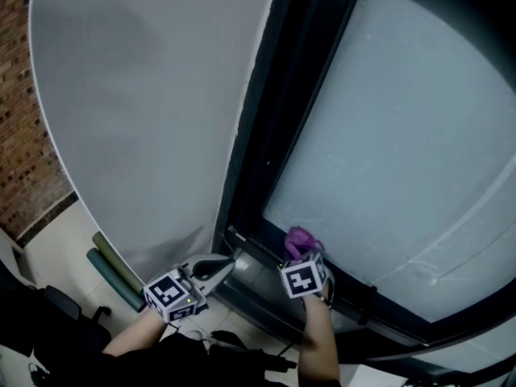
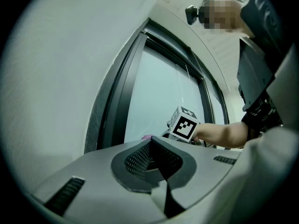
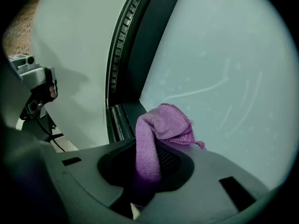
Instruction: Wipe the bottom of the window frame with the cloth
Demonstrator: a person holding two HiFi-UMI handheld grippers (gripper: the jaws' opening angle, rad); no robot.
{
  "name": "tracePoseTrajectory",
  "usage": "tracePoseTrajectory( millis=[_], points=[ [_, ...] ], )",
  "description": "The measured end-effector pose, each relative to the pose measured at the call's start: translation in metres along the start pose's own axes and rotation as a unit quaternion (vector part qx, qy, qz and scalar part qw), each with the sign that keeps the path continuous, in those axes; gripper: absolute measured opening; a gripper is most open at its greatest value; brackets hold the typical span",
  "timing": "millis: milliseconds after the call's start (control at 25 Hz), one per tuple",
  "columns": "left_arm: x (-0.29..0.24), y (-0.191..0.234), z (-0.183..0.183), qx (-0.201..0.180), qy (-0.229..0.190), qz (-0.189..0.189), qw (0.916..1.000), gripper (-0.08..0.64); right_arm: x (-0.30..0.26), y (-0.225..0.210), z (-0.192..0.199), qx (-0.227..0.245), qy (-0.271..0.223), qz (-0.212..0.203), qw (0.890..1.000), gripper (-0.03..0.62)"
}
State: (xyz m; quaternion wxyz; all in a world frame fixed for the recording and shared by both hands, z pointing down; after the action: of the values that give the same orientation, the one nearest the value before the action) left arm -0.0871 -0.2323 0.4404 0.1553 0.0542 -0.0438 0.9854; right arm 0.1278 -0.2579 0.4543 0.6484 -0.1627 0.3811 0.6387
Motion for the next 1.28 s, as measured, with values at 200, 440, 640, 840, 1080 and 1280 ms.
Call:
tracePoseTrajectory(
  millis=[200,440,640,840,1080,1280],
  points=[
    [0.003,0.008,0.0,-0.013,-0.003,-0.014,0.9998,0.005,-0.005,0.005,-0.009,0.012,0.001,-0.009,1.0,0.084],
    [0.015,0.007,0.002,0.007,0.013,-0.026,0.9995,0.005,-0.007,0.017,-0.02,0.041,0.006,-0.007,0.999,0.084],
    [0.017,0.009,0.004,0.014,0.011,-0.035,0.9992,0.005,-0.011,0.018,-0.027,0.055,0.008,-0.008,0.998,0.084],
    [0.022,0.013,-0.005,0.012,-0.002,-0.047,0.9988,0.005,-0.016,0.027,-0.036,0.07,0.007,-0.017,0.997,0.084],
    [0.027,0.011,-0.001,0.013,0.001,-0.049,0.9987,0.005,-0.029,0.035,-0.038,0.076,0.008,-0.027,0.997,0.084],
    [0.033,0.009,0.003,0.01,0.001,-0.04,0.9991,0.005,-0.022,0.036,-0.046,0.097,0.024,-0.004,0.995,0.083]
  ],
)
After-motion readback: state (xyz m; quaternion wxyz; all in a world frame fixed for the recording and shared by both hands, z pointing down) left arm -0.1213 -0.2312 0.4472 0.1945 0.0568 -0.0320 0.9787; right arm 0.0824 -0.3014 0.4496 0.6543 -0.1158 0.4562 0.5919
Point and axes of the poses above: the fingertips, and each gripper's own axes: x backward along the fingers, y to its left, z out of its underside, the point moved 6 cm from there along x, backward along the fingers, and after that the axes turned 9 degrees about -x, right-handed, at the moved point
